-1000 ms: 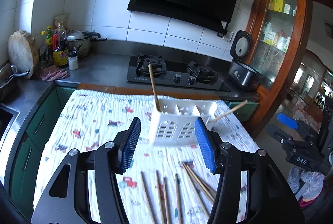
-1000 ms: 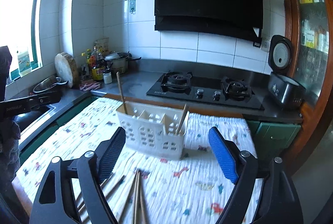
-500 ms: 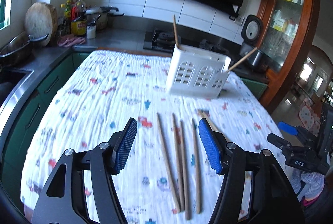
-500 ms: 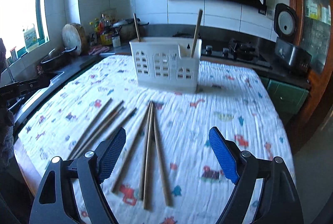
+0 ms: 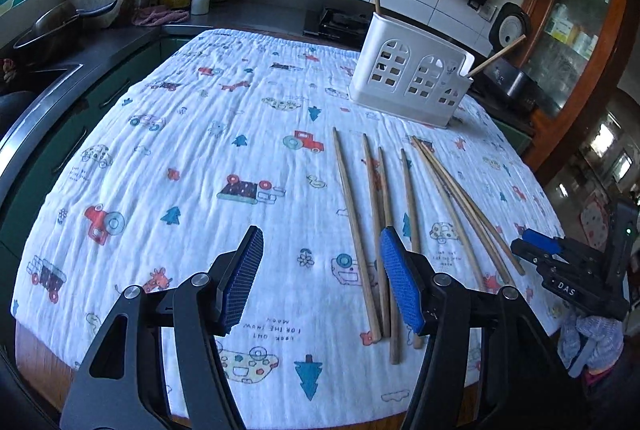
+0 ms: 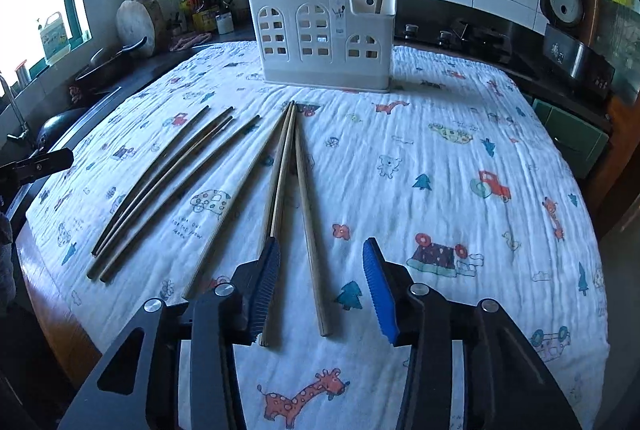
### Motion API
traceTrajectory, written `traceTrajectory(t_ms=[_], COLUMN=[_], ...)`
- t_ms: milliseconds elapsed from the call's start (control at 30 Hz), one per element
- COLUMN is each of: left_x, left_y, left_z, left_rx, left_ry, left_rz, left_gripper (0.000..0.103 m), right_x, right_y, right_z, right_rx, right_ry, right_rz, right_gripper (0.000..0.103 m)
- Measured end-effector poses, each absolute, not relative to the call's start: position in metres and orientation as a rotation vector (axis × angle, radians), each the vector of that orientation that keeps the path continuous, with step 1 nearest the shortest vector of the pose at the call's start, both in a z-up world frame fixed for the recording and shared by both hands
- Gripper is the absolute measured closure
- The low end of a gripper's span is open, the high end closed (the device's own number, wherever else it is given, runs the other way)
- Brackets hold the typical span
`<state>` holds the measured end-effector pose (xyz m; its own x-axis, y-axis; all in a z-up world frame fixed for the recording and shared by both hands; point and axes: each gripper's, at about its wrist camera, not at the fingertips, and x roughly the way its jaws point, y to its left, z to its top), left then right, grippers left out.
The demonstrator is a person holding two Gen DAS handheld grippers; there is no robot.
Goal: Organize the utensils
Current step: 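Grasp another chopstick with the left tool while the right tool grasps one too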
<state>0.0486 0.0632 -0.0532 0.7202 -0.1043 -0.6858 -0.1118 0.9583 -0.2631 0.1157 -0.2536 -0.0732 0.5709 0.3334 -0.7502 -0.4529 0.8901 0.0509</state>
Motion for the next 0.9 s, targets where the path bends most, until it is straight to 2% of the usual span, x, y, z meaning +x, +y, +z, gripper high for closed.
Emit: traceTrajectory(t_ms=[333,467,667,900], left_x=[0.045,0.049,0.06,0.076], left_y=[0.051,0.041,0.026,0.021], left_z=[-0.068,-0.075,-0.081,-0.09], left_rx=[-0.297,-0.293,-0.294,-0.302], left_ry=[0.817,0.841,0.872,0.9], left_rz=[-0.023,-0.048,-0.08,-0.06], left_gripper=[0.063,0.068,0.079,0.088], right_x=[0.124,0.124,0.122,0.12], right_y=[-0.244,-0.242,-0.243,-0.244], right_z=[-0.083,-0.087,-0.088,-0.087], right_rx=[-0.195,-0.216,-0.213,-0.199], right_ry=[0.887,0.895,0.892,0.888], right_rz=[0.482,0.471,0.466,0.466], right_gripper=[0.083,0.093,0.095,0.095])
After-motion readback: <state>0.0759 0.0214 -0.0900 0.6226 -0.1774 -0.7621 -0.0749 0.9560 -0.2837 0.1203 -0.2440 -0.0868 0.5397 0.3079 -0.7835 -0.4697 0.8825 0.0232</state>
